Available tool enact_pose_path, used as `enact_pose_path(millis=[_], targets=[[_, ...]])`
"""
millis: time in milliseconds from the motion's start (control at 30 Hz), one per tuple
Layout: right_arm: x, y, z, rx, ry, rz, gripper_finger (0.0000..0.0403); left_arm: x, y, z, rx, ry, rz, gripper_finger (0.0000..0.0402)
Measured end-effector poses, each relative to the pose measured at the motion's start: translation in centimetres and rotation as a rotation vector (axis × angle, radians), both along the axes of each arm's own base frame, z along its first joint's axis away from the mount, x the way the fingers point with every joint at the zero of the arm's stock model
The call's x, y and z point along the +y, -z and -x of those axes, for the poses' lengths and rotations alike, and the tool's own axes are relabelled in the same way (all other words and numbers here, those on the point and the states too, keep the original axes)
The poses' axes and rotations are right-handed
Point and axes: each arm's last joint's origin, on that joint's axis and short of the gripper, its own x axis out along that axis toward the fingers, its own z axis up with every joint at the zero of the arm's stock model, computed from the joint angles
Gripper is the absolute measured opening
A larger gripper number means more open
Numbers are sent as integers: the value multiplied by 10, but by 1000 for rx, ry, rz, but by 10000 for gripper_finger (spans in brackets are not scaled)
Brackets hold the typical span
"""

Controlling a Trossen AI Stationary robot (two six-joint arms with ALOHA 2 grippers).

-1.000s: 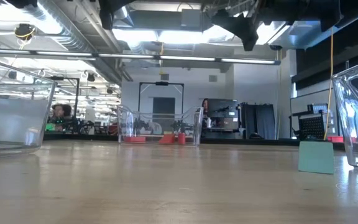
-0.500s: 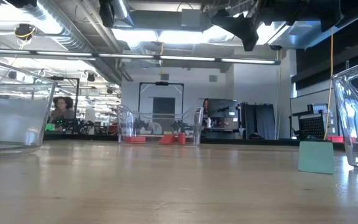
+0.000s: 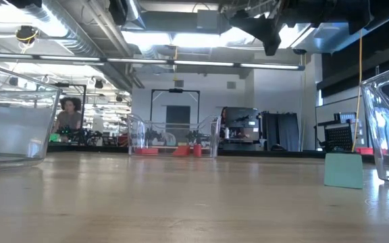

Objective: Sort & place blocks by color
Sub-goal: Put the blue block in the right transparent bin

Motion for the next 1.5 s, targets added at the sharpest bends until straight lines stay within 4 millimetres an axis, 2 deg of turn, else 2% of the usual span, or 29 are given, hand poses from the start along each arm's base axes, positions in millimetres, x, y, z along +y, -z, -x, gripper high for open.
enact_pose_path(millis=[333,533,933,1100,1367,1500], targets=[[0,0,0,0,0,4,229,1,0,0,1,-16,13,0],[-1,0,0,-4,30,58,185,2,0,0,0,-58,-51,0],[0,0,0,-5,-10,51,74,2,0,0,1,-53,-43,0],[0,0,0,-5,-23,52,13,2,0,0,1,-54,-43,0],[1,0,0,-6,-47,51,3,2,0,0,1,-57,-41,0],[1,0,0,-4,-38,13,21,2,0,0,1,-57,-41,0]])
